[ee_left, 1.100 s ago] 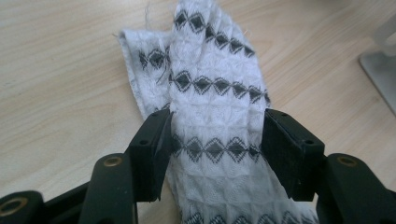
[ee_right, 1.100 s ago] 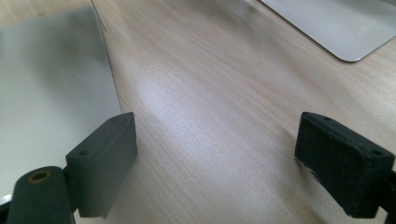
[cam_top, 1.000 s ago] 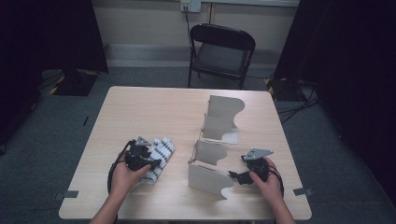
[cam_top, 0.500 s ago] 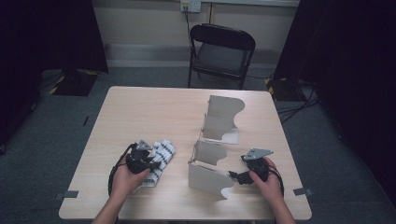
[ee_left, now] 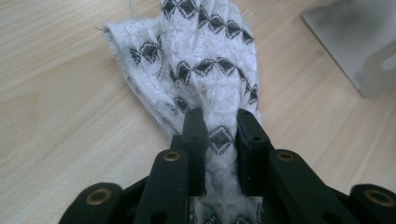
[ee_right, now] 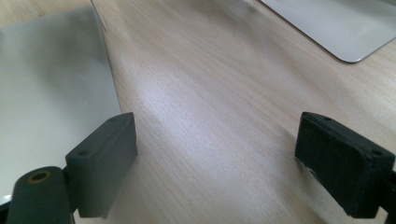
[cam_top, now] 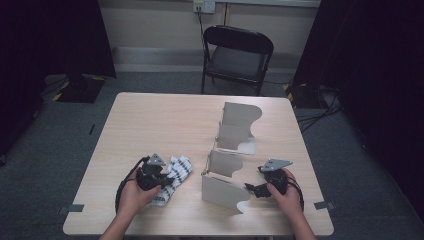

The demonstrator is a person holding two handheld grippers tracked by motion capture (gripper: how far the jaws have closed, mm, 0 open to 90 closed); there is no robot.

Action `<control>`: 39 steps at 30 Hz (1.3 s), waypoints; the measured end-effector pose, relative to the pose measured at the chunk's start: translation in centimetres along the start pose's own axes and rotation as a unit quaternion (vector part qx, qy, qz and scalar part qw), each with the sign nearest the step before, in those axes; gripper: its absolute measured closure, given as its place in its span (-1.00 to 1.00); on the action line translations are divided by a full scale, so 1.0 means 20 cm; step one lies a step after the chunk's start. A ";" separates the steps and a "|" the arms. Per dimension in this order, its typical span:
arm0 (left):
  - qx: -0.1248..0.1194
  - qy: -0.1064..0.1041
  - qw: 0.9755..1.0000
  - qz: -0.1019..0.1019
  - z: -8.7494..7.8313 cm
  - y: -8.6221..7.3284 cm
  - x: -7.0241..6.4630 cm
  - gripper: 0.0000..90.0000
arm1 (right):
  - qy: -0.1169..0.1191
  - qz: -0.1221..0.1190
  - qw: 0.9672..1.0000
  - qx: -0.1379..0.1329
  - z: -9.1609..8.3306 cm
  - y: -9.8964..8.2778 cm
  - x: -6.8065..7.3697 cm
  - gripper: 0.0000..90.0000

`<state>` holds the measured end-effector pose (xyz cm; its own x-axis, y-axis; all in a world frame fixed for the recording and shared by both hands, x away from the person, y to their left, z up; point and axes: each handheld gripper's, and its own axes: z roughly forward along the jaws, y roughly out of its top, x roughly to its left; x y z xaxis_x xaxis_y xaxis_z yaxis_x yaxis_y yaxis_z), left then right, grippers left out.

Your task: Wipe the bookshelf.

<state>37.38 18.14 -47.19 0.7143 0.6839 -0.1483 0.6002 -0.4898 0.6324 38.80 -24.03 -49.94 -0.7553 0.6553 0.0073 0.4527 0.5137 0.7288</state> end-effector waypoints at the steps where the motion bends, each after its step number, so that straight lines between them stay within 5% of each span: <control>1: -0.003 -0.007 1.000 -0.004 -0.01 0.00 -0.01 0.70 | 0.000 0.000 1.000 0.000 0.00 0.00 0.00 -0.73; 13: 0.001 -0.005 1.000 0.018 -0.01 0.01 -0.05 0.66 | 0.000 0.000 1.000 0.000 0.00 0.00 0.00 -0.73; 23: -0.027 0.019 0.999 0.005 -0.01 0.02 -0.04 0.14 | -0.002 0.000 1.000 0.000 0.00 0.00 0.00 -0.73; 30: -0.018 0.027 0.999 0.007 0.04 0.00 -0.04 0.07 | -0.001 0.001 1.000 -0.001 0.00 0.00 0.00 -0.73; 36: -0.011 0.044 0.998 0.035 0.06 -0.01 -0.05 0.02 | -0.001 0.000 1.000 0.000 0.00 0.00 0.00 -0.73; 39: -0.019 0.047 0.998 0.026 0.06 -0.02 -0.05 -0.03 | -0.002 0.001 1.000 0.000 0.00 0.00 0.00 -0.73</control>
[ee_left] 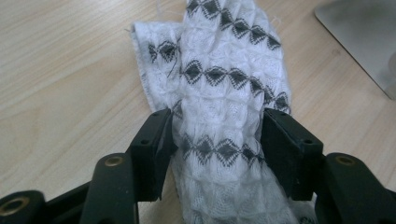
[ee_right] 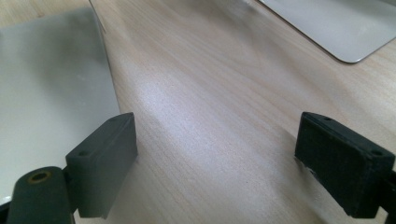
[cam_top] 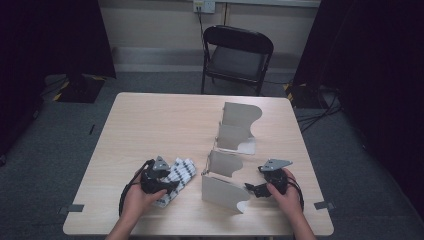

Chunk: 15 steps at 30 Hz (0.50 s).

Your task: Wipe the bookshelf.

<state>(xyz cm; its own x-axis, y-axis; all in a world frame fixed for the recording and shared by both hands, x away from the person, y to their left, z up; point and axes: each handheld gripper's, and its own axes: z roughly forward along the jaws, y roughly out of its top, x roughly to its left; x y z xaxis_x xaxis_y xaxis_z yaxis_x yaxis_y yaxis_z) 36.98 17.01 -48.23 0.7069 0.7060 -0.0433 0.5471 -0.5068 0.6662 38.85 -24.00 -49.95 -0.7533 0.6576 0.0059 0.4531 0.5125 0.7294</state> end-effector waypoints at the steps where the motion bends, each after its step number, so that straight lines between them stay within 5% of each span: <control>1: -0.002 -0.003 1.000 -0.004 0.00 0.00 0.00 -0.02 | 0.000 0.000 1.000 0.000 0.00 0.00 0.00 -0.73; 4: -0.003 -0.007 1.000 -0.006 0.00 -0.01 0.01 0.02 | 0.000 0.000 1.000 0.000 0.00 0.00 0.00 -0.73; 11: -0.006 -0.030 0.999 -0.019 0.00 -0.01 0.00 0.48 | 0.000 0.000 1.000 0.000 0.00 0.00 0.00 -0.73; 15: 0.010 -0.029 0.999 -0.031 -0.01 0.00 -0.02 0.63 | 0.000 0.000 1.000 0.000 0.00 0.00 0.00 -0.73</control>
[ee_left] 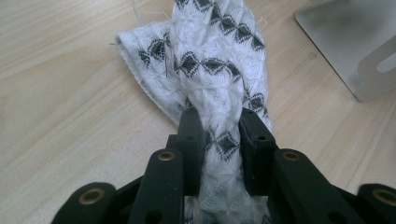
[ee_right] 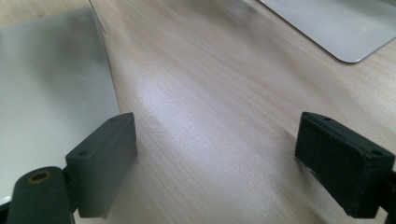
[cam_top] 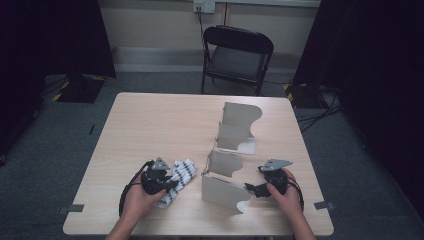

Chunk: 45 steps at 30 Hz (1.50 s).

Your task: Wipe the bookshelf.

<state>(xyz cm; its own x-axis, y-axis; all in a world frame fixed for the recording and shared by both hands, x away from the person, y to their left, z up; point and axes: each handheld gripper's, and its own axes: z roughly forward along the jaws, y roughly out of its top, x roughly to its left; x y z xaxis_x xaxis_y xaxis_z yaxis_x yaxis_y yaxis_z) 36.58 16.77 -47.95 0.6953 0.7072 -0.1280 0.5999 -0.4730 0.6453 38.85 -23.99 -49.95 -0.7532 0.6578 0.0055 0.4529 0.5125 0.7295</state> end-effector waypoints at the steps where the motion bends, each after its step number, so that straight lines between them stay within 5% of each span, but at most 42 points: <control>1: 0.001 -0.001 1.000 -0.012 0.00 0.00 0.00 0.64 | 0.000 0.000 1.000 0.000 0.00 0.00 0.00 -0.73; 7: 0.000 -0.018 0.999 -0.029 -0.05 0.01 -0.02 0.67 | 0.000 0.001 1.000 0.000 0.00 0.00 0.00 -0.73; 11: -0.013 -0.039 0.999 -0.018 -0.11 0.05 -0.06 0.67 | 0.000 0.000 1.000 0.000 0.00 0.00 0.00 -0.73; 31: -0.030 -0.064 0.997 -0.027 -0.22 0.13 -0.09 0.66 | 0.000 0.001 1.000 -0.001 0.00 0.00 0.00 -0.73; 45: -0.043 -0.081 0.996 -0.007 -0.31 0.23 -0.16 0.66 | 0.000 0.000 1.000 0.000 0.00 0.00 0.00 -0.73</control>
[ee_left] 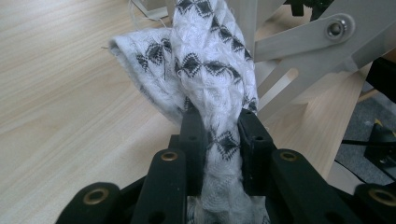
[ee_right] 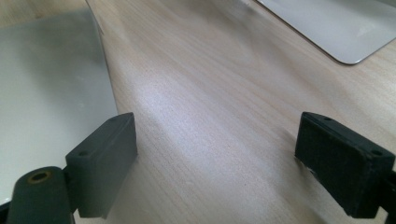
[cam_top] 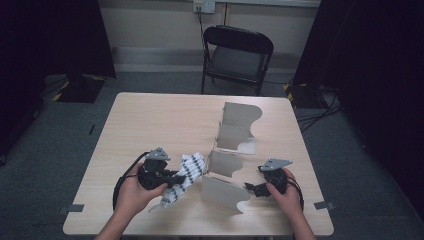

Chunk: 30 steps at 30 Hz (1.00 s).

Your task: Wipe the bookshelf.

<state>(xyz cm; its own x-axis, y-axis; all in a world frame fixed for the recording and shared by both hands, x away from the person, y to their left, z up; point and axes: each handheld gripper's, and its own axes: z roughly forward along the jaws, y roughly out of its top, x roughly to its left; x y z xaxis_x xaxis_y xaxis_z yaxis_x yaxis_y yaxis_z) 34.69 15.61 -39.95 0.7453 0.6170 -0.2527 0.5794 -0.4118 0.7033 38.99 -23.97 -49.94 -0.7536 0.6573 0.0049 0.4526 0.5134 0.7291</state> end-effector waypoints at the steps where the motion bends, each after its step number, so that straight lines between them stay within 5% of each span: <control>1: 0.001 0.000 1.000 0.001 0.00 0.01 0.00 0.66 | 0.000 0.000 1.000 0.000 0.00 0.00 0.00 -0.73; 13: -0.016 -0.007 1.000 0.012 -0.04 0.07 -0.07 0.66 | 0.000 0.000 1.000 0.000 0.00 0.00 0.00 -0.73; 22: -0.005 -0.015 1.000 0.011 0.08 0.01 -0.10 0.66 | 0.000 0.000 1.000 0.000 0.00 0.00 0.00 -0.73; 30: 0.030 -0.015 0.999 0.000 0.22 -0.08 -0.07 0.66 | 0.000 0.000 1.000 0.000 0.00 0.00 0.00 -0.73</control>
<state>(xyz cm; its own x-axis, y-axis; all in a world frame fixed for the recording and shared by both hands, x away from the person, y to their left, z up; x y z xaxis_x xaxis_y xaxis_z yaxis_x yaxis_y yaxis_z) 34.11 12.52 -43.63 0.7549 0.5966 -0.2725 0.5965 -0.4519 0.6633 38.99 -23.97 -49.95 -0.7538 0.6570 0.0049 0.4525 0.5137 0.7290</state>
